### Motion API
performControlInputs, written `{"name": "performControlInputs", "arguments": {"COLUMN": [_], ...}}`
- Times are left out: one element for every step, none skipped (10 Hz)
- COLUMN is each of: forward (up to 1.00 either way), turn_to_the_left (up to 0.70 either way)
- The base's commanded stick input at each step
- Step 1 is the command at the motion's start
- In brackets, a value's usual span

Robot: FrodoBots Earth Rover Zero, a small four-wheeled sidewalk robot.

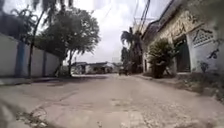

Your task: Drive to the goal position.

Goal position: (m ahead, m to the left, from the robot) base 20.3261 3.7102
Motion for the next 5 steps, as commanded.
{"name": "performControlInputs", "arguments": {"forward": [0.50, 0.50, 0.50, 0.50, 0.50], "turn_to_the_left": [0.01, 0.01, -0.11, -0.34, -0.49]}}
